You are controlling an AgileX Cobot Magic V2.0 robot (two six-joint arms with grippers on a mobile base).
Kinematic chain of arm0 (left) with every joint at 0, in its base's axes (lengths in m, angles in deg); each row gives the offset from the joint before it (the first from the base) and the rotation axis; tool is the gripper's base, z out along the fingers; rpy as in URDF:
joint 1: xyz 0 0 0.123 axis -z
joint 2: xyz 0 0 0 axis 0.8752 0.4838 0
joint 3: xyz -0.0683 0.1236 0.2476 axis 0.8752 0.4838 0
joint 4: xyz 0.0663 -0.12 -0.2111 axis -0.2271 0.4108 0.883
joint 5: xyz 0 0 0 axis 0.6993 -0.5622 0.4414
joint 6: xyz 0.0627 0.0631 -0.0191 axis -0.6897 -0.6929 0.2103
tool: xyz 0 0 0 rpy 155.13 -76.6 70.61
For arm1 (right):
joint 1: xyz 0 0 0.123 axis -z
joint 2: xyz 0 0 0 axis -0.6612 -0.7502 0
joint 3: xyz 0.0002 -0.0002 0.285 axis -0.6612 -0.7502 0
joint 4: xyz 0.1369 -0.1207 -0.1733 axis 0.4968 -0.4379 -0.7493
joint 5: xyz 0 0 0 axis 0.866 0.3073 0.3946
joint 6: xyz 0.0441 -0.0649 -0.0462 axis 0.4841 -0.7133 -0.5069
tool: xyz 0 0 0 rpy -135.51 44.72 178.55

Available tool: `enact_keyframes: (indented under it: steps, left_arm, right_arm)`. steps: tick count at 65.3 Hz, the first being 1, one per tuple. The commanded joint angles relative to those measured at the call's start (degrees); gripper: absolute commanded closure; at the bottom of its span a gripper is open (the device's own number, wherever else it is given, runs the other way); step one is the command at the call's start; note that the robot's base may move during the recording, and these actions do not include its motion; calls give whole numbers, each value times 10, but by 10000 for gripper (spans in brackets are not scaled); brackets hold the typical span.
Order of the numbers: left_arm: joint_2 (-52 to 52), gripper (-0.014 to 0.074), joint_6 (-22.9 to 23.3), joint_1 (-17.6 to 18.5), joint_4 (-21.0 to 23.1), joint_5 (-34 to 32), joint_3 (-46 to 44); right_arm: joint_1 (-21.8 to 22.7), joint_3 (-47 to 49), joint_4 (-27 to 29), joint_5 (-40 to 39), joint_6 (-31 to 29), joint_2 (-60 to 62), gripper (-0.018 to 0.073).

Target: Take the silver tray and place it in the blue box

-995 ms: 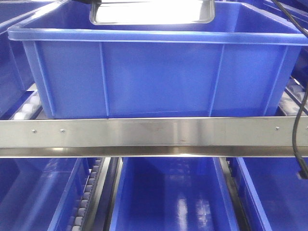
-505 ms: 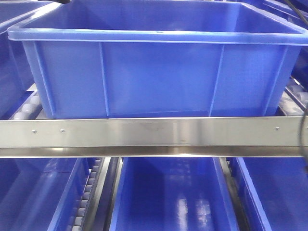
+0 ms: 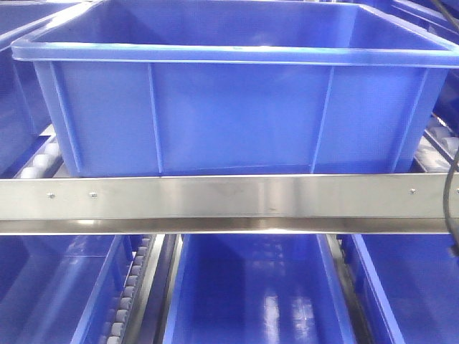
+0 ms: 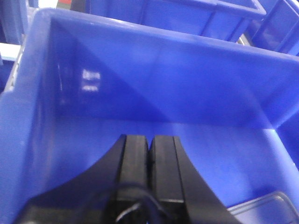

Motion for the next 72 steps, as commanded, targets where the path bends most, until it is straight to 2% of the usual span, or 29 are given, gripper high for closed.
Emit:
enact_keyframes:
  steps: [1, 10, 20, 33, 41, 54, 72]
  left_arm:
    - [-57, 700, 4, -3, -8, -38, -19]
    - [-106, 700, 4, -13, -31, -61, 33]
    - [-187, 700, 4, -30, -34, -160, 159]
    - [-308, 700, 4, -51, -34, -238, 344]
    - [-395, 700, 4, -63, -35, -253, 437]
    - [-560, 700, 4, -64, -35, -253, 570]
    - [-760, 700, 4, -64, -35, -253, 675]
  right_arm:
    - [2, 20, -18, -51, 1, 49, 508]
    - [2, -21, -67, -62, 0, 87, 508]
    - [2, -124, -138, -131, 0, 157, 508]
    - [2, -260, -154, -218, 0, 266, 508]
    - [2, -327, -164, -223, 0, 339, 508]
    - [2, -428, -165, -218, 0, 484, 509]
    - [2, -547, -165, -196, 0, 659, 510]
